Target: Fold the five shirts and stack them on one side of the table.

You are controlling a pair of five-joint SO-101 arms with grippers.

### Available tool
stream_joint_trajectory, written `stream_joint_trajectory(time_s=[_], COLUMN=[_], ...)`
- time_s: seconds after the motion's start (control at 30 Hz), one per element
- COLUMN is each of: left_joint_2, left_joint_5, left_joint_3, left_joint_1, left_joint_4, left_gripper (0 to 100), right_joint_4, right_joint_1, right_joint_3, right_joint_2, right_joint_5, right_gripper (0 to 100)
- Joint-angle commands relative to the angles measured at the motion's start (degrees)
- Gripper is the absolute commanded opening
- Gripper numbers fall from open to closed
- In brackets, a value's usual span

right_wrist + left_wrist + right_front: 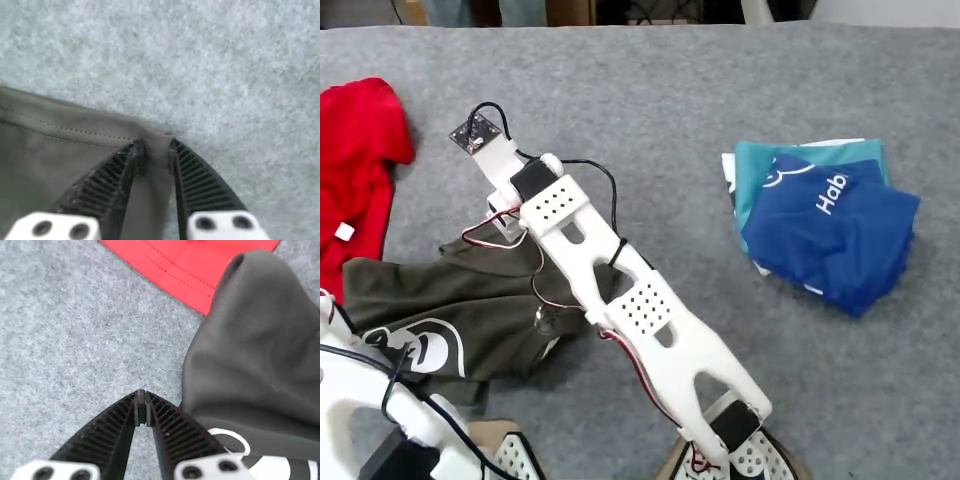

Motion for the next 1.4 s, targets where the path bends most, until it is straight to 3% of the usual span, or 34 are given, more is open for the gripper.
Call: stream_joint_trajectory(time_s=[0.0,0.3,0.57,0.83,1.03,1.17,1.37], left_joint_2=[-1.6,-1.6,-1.6,-1.4,-1.1,-1.1,-1.3], left_joint_5=[-0.3,-0.3,-0.3,4.5,9.2,11.8,11.5], left_joint_3=[-2.1,-2.9,-5.3,-13.7,-16.6,-17.0,-16.7], left_joint_1=[0.4,0.4,0.5,9.2,17.0,17.4,17.4], left_joint_4=[-0.1,-0.1,1.1,8.3,8.4,6.9,7.1], left_gripper=[3,3,3,3,5,11,12], right_joint_4=[-0.6,-0.4,6.1,15.4,16.3,16.6,14.8], right_joint_1=[0.4,1.1,8.0,18.2,27.6,28.5,28.0], right_joint_3=[-2.7,-2.9,-11.6,-16.7,-16.1,-17.0,-17.2], right_joint_2=[-0.7,-1.1,-5.8,-14.4,-14.5,-9.8,-8.5], right_joint_5=[-3.3,-5.3,-5.2,2.3,7.1,6.9,6.9], right_gripper=[8.1,1.8,1.4,1.4,1.4,1.4,1.4])
